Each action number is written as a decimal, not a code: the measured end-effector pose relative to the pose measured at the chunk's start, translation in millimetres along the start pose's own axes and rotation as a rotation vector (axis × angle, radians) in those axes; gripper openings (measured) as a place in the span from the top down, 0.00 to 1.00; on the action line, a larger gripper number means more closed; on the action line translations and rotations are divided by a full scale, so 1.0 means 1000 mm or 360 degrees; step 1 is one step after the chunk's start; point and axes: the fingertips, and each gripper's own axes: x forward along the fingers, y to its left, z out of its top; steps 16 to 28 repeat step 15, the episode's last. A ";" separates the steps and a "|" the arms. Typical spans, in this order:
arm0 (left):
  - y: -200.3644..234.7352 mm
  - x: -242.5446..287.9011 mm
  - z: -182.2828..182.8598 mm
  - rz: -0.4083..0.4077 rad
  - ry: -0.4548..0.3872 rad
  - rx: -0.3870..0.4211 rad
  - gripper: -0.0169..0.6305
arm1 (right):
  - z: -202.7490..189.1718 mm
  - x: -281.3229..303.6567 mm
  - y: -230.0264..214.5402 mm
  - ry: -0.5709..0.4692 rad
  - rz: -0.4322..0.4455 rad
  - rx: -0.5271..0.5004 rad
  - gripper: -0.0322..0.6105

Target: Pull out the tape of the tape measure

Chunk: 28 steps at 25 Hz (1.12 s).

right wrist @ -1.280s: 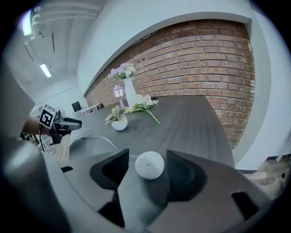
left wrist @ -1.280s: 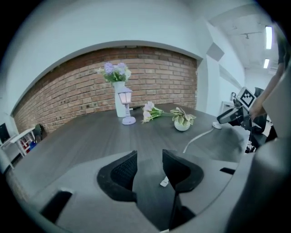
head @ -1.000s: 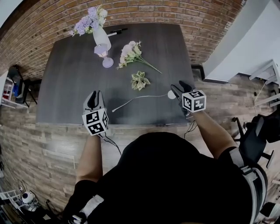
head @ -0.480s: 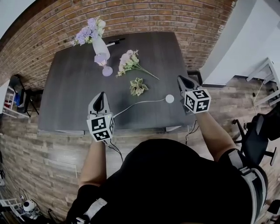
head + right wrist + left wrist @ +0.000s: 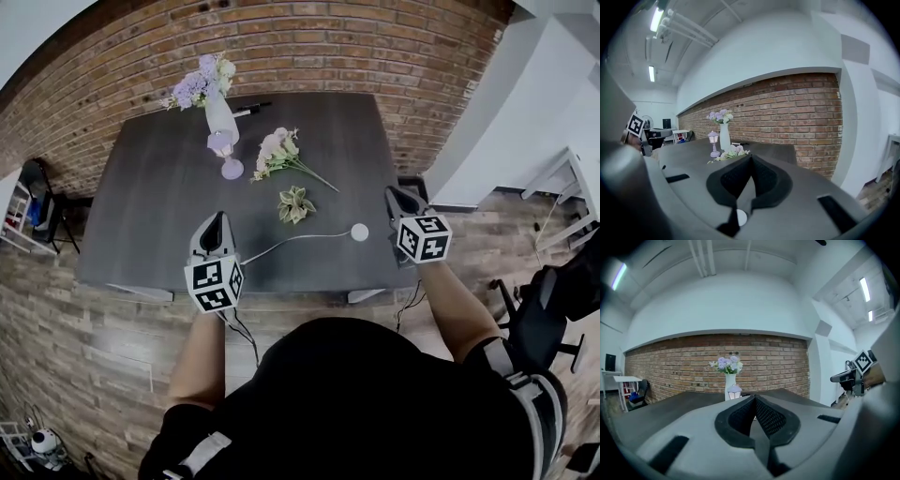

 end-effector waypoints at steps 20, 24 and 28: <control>-0.002 0.008 0.005 -0.0057 0.0030 -0.0044 0.96 | 0.006 0.003 0.005 -0.0009 0.0030 -0.0010 0.96; -0.002 0.008 0.005 -0.0057 0.0030 -0.0044 0.96 | 0.006 0.003 0.005 -0.0009 0.0030 -0.0010 0.96; -0.002 0.008 0.005 -0.0057 0.0030 -0.0044 0.96 | 0.006 0.003 0.005 -0.0009 0.0030 -0.0010 0.96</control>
